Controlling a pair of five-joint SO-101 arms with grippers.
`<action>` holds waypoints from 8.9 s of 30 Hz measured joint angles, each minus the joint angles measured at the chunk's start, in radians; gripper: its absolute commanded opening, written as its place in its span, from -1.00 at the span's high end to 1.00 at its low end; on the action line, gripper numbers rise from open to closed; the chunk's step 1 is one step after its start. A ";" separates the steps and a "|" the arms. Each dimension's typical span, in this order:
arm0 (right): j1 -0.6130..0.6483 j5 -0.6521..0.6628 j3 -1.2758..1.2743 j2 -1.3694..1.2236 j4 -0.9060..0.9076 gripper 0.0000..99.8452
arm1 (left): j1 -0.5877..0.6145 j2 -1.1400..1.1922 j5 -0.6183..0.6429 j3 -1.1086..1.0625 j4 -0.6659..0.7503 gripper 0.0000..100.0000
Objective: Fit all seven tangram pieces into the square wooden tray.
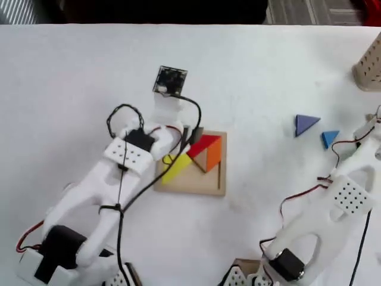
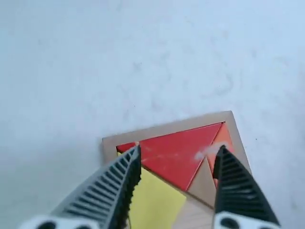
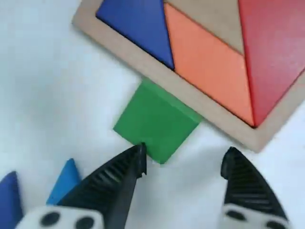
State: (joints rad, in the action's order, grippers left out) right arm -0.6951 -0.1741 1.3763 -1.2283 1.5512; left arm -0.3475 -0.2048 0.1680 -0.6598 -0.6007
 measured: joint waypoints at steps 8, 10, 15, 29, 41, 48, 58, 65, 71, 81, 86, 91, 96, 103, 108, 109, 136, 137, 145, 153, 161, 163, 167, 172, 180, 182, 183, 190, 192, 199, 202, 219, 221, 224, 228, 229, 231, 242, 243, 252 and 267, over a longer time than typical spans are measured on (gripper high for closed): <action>0.051 -0.009 0.221 -0.034 0.051 0.49 | 0.000 0.000 0.000 0.000 0.000 0.49; 0.046 -0.017 0.192 -0.034 0.026 0.49 | 0.000 0.000 0.000 0.000 0.000 0.49; 0.044 -0.018 0.081 -0.034 -0.044 0.49 | 0.000 0.000 0.000 0.000 0.000 0.48; 0.014 -0.021 -0.186 0.008 -0.241 0.86 | 0.000 0.000 0.000 0.000 0.000 0.48; -0.008 0.094 -0.187 0.009 -0.184 0.97 | 0.000 0.000 0.000 0.000 0.000 0.48; 0.018 0.161 -0.150 0.011 -0.034 0.97 | 0.000 0.000 0.000 0.000 0.000 0.48; 0.072 0.183 -0.069 0.040 0.163 0.97 | 0.000 0.000 0.000 0.000 0.000 0.48; 0.087 0.196 -0.270 0.195 0.170 0.97 | 0.000 0.000 0.000 0.000 0.000 0.48; 0.091 0.198 -0.493 0.445 0.172 0.97 | 0.000 0.000 0.000 0.000 0.000 0.49; 0.210 0.199 -0.950 0.806 0.126 0.97 | 0.020 0.000 -0.025 0.003 -0.029 0.49; 0.285 0.193 -1.185 1.019 0.055 0.97 | 0.048 0.000 -0.094 0.048 -0.144 0.49; 0.390 0.175 -1.439 1.232 -0.048 0.97 | 0.089 -0.003 -0.098 0.049 -0.178 0.49; 0.545 0.172 -1.636 1.370 -0.153 0.97 | 0.120 -0.095 -0.103 -0.017 -0.227 0.49; 0.727 0.172 -1.801 1.422 -0.282 0.97 | 0.224 -0.339 -0.104 -0.269 -0.227 0.48; 0.898 0.172 -1.939 1.433 -0.402 0.97 | 0.328 -0.414 -0.120 -0.353 -0.221 0.49; 0.934 0.183 -1.944 1.433 -0.410 0.97 | 0.341 -0.414 -0.127 -0.353 -0.213 0.49; 1.220 0.723 -2.140 1.435 -0.618 0.97 | 0.371 -0.351 -0.153 -0.350 -0.173 0.49; 1.221 0.727 -2.153 1.435 -0.635 0.97 | 0.371 -0.351 -0.153 -0.350 -0.173 0.49; 1.221 0.756 -2.200 1.435 -0.727 0.93 | 0.371 -0.351 -0.153 -0.350 -0.173 0.49; 1.231 0.758 -2.217 1.435 -0.743 0.62 | 0.371 -0.351 -0.153 -0.350 -0.173 0.49; 1.231 0.753 -2.213 1.435 -0.729 0.61 | 0.371 -0.351 -0.153 -0.350 -0.173 0.49; 1.231 0.715 -2.185 1.435 -0.683 0.61 | 0.371 -0.351 -0.153 -0.350 -0.173 0.49; 1.252 0.637 -2.131 1.432 -0.600 0.61 | 0.371 -0.351 -0.153 -0.350 -0.173 0.49; 1.300 0.620 -2.122 1.379 -0.591 0.61 | 0.371 -0.351 -0.153 -0.350 -0.173 0.49; 1.266 0.588 -2.024 1.376 -0.502 0.62 | 0.371 -0.351 -0.153 -0.350 -0.173 0.49; 1.244 0.586 -2.021 1.387 -0.486 0.69 | 0.371 -0.351 -0.153 -0.350 -0.173 0.49; 1.238 0.586 -2.021 1.399 -0.482 0.76 | 0.371 -0.351 -0.153 -0.350 -0.173 0.49; 1.326 0.578 -2.150 1.502 -0.520 0.97 | 0.371 -0.351 -0.153 -0.350 -0.173 0.49; 1.372 0.559 -2.185 1.516 -0.563 0.96 | 0.371 -0.351 -0.153 -0.350 -0.173 0.49; 1.364 0.427 -2.205 1.478 -0.687 0.96 | 0.371 -0.351 -0.153 -0.350 -0.173 0.49; 1.332 0.422 -2.205 1.433 -0.715 0.96 | 0.371 -0.351 -0.153 -0.350 -0.173 0.49; 1.204 0.417 -2.183 1.594 -0.557 0.95 | 0.371 -0.351 -0.153 -0.350 -0.173 0.49; 1.117 0.400 -2.183 1.688 -0.528 0.95 | 0.371 -0.351 -0.153 -0.350 -0.173 0.49; 0.930 0.342 -2.180 1.766 -0.516 0.82 | 0.371 -0.351 -0.153 -0.350 -0.173 0.49; 0.671 0.316 -2.130 1.737 -0.520 0.67 | 0.371 -0.351 -0.153 -0.350 -0.173 0.49; 0.617 0.315 -2.114 1.708 -0.532 0.65 | 0.371 -0.351 -0.153 -0.350 -0.173 0.49; 0.532 0.298 -2.073 1.629 -0.562 0.65 | 0.371 -0.351 -0.153 -0.350 -0.173 0.49; 0.262 0.218 -1.599 1.022 -0.557 0.65 | 0.371 -0.351 -0.153 -0.350 -0.173 0.49; 0.253 0.218 -1.548 0.977 -0.554 0.65 | 0.371 -0.351 -0.153 -0.350 -0.173 0.49; 0.206 0.086 -1.169 0.641 -0.551 0.65 | 0.370 -0.351 -0.153 -0.350 -0.173 0.49; 0.239 0.044 -0.904 0.416 -0.549 0.65 | 0.370 -0.351 -0.153 -0.350 -0.173 0.49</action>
State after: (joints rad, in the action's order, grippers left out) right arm -0.4557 -0.1297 0.4726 -0.8124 1.0019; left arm 0.0222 -0.5562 0.0146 -1.0096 -0.7741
